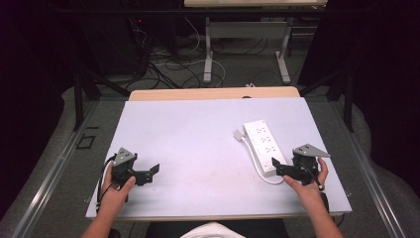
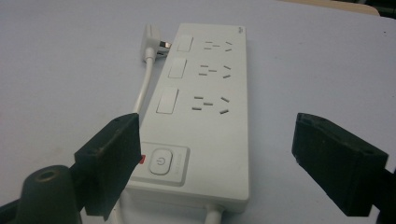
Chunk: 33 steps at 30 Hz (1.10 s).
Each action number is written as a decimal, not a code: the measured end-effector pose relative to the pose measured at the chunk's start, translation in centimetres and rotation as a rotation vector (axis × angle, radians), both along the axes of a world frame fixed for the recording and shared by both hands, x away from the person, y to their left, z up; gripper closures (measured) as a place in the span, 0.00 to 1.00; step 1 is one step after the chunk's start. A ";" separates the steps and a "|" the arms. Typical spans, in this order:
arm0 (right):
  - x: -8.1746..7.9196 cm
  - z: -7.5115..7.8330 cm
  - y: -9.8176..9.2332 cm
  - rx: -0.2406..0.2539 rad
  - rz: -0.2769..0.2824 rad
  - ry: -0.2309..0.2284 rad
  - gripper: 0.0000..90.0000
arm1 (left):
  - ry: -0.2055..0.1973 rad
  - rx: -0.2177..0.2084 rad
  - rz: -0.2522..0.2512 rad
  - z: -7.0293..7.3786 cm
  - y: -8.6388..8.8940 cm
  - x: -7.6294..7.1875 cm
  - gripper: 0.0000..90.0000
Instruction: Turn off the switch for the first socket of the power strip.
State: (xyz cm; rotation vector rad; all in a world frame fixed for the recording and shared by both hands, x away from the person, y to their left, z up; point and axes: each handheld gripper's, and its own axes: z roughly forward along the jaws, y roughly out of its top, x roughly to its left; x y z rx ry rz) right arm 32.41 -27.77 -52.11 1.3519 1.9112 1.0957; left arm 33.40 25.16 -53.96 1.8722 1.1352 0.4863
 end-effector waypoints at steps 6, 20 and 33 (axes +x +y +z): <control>0.1 0.1 0.3 -0.003 0.023 0.017 0.17 | 0.001 0.003 -0.001 0.0 -0.1 0.0 0.00; 0.8 0.2 0.8 -0.050 0.079 0.077 0.17 | 0.003 0.010 0.000 -0.1 -0.1 0.0 0.00; 1.0 0.6 1.3 -0.071 0.115 0.110 0.17 | 0.009 0.005 0.004 -0.2 -0.1 -0.1 0.00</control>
